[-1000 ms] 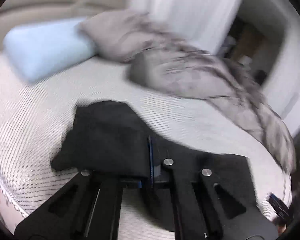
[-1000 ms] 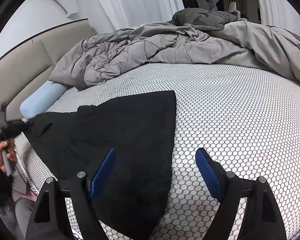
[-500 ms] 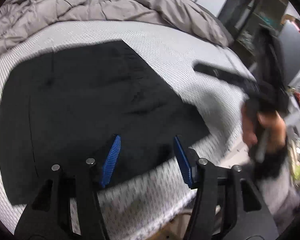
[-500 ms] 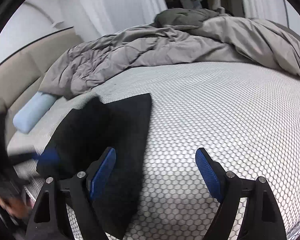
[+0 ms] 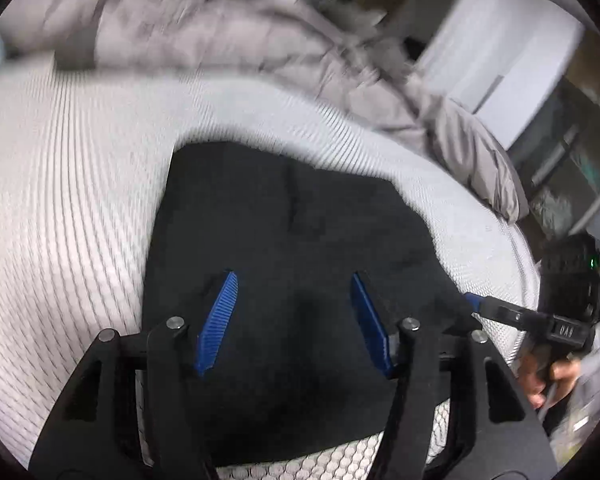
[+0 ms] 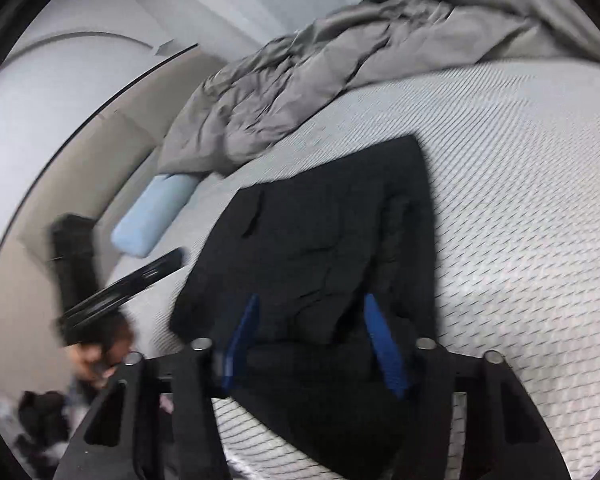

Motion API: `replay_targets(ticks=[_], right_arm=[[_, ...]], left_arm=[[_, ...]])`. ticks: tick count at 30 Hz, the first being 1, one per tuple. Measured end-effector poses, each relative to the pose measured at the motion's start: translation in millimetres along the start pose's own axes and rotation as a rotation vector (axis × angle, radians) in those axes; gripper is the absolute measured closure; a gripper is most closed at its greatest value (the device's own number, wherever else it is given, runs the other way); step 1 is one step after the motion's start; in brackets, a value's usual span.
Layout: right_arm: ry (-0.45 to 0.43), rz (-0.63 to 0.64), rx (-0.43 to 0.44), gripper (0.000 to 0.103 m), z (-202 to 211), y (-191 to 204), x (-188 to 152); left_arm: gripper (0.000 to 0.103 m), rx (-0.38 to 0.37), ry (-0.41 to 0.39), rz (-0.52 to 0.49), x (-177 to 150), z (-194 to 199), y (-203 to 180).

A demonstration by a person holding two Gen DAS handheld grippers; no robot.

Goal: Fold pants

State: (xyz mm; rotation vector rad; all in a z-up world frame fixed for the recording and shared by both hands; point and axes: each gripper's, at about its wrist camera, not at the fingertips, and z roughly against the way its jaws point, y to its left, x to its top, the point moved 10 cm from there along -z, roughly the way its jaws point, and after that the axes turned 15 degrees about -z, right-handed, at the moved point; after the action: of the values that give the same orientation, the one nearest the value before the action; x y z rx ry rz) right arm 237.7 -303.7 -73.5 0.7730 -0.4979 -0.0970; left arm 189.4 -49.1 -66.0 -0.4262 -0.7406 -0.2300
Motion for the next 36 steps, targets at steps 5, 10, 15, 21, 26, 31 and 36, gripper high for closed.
replay_targets(ticks=[5,10,15,21,26,31,36], right_arm=[[0.047,-0.045,-0.011,0.050,-23,-8,1],[0.025,0.011,-0.109,0.078,-43,-9,9],[-0.070,0.165,-0.177,0.096,0,12,3],[-0.018,0.100,-0.239,0.091,-6,-25,-7],[-0.043,0.000,-0.142,0.071,11,-31,6],[0.042,-0.102,-0.113,0.058,-10,-47,9],[0.050,-0.060,-0.108,0.056,-29,-42,17]], left_arm=[[0.047,0.076,0.009,-0.125,-7,1,8],[0.047,0.060,0.008,-0.107,-12,6,11],[0.047,0.055,-0.009,-0.093,-9,15,7],[0.047,0.080,0.020,-0.140,-12,9,1],[0.047,0.090,0.032,-0.163,-15,9,-2],[0.047,0.094,0.042,-0.165,-17,8,-1],[0.047,0.107,0.050,-0.160,-20,6,1]])
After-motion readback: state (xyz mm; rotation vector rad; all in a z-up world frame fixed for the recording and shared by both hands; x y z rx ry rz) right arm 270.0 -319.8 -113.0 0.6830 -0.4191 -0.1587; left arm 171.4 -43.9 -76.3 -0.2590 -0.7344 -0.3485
